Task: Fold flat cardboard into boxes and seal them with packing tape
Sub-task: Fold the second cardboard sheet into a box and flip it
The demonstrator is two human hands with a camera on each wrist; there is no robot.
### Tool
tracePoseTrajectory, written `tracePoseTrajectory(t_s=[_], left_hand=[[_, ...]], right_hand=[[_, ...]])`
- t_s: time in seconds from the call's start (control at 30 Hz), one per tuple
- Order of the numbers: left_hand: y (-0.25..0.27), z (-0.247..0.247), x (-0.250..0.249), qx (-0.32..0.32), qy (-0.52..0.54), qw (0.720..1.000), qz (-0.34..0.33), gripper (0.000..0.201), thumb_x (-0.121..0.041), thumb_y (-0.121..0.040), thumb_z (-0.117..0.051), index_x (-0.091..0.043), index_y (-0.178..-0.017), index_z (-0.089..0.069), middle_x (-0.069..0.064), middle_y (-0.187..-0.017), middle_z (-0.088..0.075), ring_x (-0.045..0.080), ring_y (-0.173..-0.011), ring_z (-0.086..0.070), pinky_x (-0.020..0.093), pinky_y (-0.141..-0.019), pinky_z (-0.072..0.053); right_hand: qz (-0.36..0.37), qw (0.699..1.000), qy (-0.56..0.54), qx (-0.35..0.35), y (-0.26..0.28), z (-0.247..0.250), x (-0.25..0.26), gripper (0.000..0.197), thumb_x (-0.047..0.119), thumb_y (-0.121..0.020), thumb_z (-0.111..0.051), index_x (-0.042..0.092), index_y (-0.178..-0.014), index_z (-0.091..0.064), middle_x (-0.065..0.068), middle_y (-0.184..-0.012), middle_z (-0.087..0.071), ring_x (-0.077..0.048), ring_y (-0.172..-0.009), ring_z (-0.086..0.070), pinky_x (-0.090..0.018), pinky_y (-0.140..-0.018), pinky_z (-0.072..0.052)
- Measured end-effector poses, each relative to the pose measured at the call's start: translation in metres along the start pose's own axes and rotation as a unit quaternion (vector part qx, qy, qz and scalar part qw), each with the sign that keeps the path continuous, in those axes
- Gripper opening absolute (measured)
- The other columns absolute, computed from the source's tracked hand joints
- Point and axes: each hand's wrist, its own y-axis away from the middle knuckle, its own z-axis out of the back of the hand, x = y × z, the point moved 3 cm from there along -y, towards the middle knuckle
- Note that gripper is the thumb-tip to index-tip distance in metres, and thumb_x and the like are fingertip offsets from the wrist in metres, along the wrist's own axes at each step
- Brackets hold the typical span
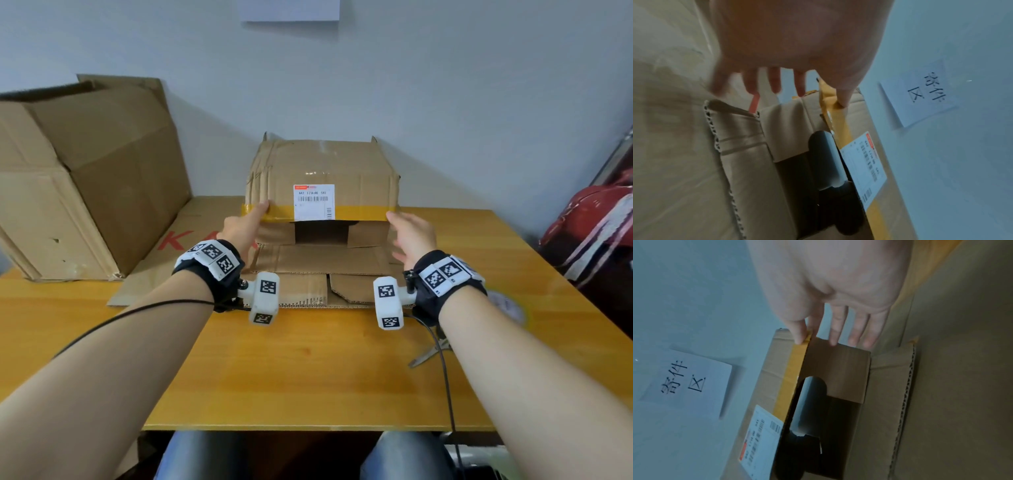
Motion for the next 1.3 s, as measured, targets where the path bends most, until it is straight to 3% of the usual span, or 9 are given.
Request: tracePoseTrajectory(t_s=[0.1, 0.23, 0.43, 0.53, 0.73, 0.87, 0.97, 1.13, 1.3], left_hand=[[-0.006, 0.003, 0.004, -0.01, 0.01, 1.0, 0.02, 0.099, -0.07, -0.079, -0.066, -0.014, -0.153, -0.029, 0.009, -0.103, -0.051, 0.036, -0.118, -0.048, 0.05, -0.098, -0.041], [-0.008, 0.004, -0.004, 0.001, 0.051, 0.999, 0.016, 0.085, -0.063, -0.082, -0.067, -0.024, -0.149, -0.034, 0.012, -0.123, -0.056, 0.03, -0.106, -0.057, 0.051, -0.098, -0.049], [-0.006, 0.004, -0.035, 0.004, 0.129, 0.991, -0.032, 0.06, -0.056, -0.093, -0.059, -0.04, -0.147, -0.037, -0.001, -0.13, -0.046, 0.034, -0.113, -0.052, 0.051, -0.075, -0.058], [-0.012, 0.002, -0.057, 0.012, 0.123, 0.99, -0.06, 0.056, -0.055, -0.096, -0.053, -0.035, -0.147, -0.039, 0.001, -0.131, -0.048, 0.033, -0.11, -0.051, 0.067, -0.09, -0.051], [-0.02, -0.015, -0.083, 0.021, 0.048, 0.997, -0.055, 0.073, -0.069, -0.092, -0.048, -0.014, -0.14, -0.047, 0.009, -0.128, -0.056, 0.037, -0.114, -0.054, 0.059, -0.101, -0.046], [-0.026, -0.019, -0.082, -0.001, 0.039, 0.997, -0.069, 0.067, -0.057, -0.093, -0.053, -0.009, -0.139, -0.049, 0.012, -0.131, -0.056, 0.033, -0.112, -0.052, 0.049, -0.106, -0.043], [-0.029, -0.016, -0.06, 0.003, 0.071, 0.995, -0.067, 0.054, -0.045, -0.09, -0.059, -0.016, -0.135, -0.052, 0.008, -0.124, -0.061, 0.027, -0.105, -0.06, 0.043, -0.09, -0.052], [-0.015, -0.007, -0.035, -0.004, 0.116, 0.985, -0.125, 0.032, -0.04, -0.093, -0.054, -0.032, -0.124, -0.053, -0.003, -0.105, -0.06, 0.031, -0.105, -0.064, 0.057, -0.092, -0.055], [0.002, 0.009, -0.013, 0.019, 0.198, 0.962, -0.188, 0.04, -0.025, -0.09, -0.054, -0.041, -0.127, -0.049, -0.009, -0.113, -0.062, 0.029, -0.093, -0.065, 0.052, -0.069, -0.052]], right_hand=[[-0.008, 0.999, 0.036, 0.002, -0.01, -0.003, -0.008, 0.039, 0.033, -0.097, -0.063, 0.012, -0.13, -0.062, -0.005, -0.123, -0.061, -0.023, -0.11, -0.052, -0.037, -0.093, -0.039], [-0.082, 0.996, 0.006, 0.023, -0.014, -0.009, -0.01, 0.025, 0.039, -0.096, -0.063, 0.016, -0.106, -0.06, -0.016, -0.131, -0.054, -0.036, -0.114, -0.053, -0.059, -0.102, -0.046], [-0.037, 0.997, -0.066, 0.028, -0.025, -0.009, 0.01, 0.064, 0.007, -0.088, -0.058, 0.043, -0.139, -0.043, -0.001, -0.147, -0.028, -0.037, -0.124, -0.037, -0.06, -0.066, -0.059], [0.007, 0.999, -0.033, 0.034, -0.029, -0.012, 0.026, 0.074, 0.001, -0.087, -0.052, 0.048, -0.143, -0.04, 0.002, -0.15, -0.026, -0.034, -0.121, -0.039, -0.059, -0.067, -0.06], [0.008, 0.998, 0.026, 0.057, -0.042, -0.025, 0.046, 0.083, -0.006, -0.089, -0.048, 0.049, -0.15, -0.034, 0.001, -0.152, -0.024, -0.034, -0.119, -0.039, -0.064, -0.07, -0.058], [-0.021, 0.996, 0.02, 0.079, -0.045, -0.034, 0.049, 0.063, 0.04, -0.093, -0.058, 0.049, -0.149, -0.032, 0.005, -0.151, -0.026, -0.037, -0.124, -0.035, -0.073, -0.07, -0.053], [-0.033, 0.997, 0.03, 0.067, -0.047, -0.037, 0.044, 0.069, 0.074, -0.086, -0.048, 0.042, -0.147, -0.038, 0.002, -0.147, -0.036, -0.035, -0.129, -0.039, -0.07, -0.091, -0.049], [-0.014, 0.996, -0.047, 0.071, -0.033, -0.035, 0.024, 0.04, 0.053, -0.09, -0.054, 0.045, -0.129, -0.048, 0.004, -0.134, -0.047, -0.031, -0.123, -0.046, -0.068, -0.084, -0.051], [0.09, 0.987, -0.117, 0.055, -0.01, -0.029, 0.01, 0.047, 0.027, -0.084, -0.059, 0.046, -0.127, -0.055, 0.01, -0.13, -0.061, -0.017, -0.12, -0.057, -0.052, -0.097, -0.05]])
